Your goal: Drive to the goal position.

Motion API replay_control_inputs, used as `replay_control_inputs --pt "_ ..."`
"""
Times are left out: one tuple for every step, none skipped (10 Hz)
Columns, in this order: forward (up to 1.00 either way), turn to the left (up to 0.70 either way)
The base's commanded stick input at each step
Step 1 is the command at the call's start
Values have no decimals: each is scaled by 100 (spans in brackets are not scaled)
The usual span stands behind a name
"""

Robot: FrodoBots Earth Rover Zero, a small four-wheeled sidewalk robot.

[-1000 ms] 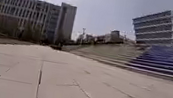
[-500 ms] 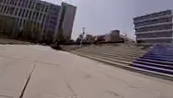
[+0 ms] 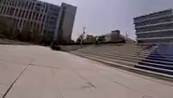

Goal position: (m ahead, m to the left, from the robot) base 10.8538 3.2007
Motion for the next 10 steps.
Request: replay_control_inputs --pt "100 23" --pt "100 28" --pt "100 -1" --pt "100 0" --pt "100 34" --pt "100 9" --pt "100 -1" --pt "100 0" --pt "100 9" --pt "100 -1"
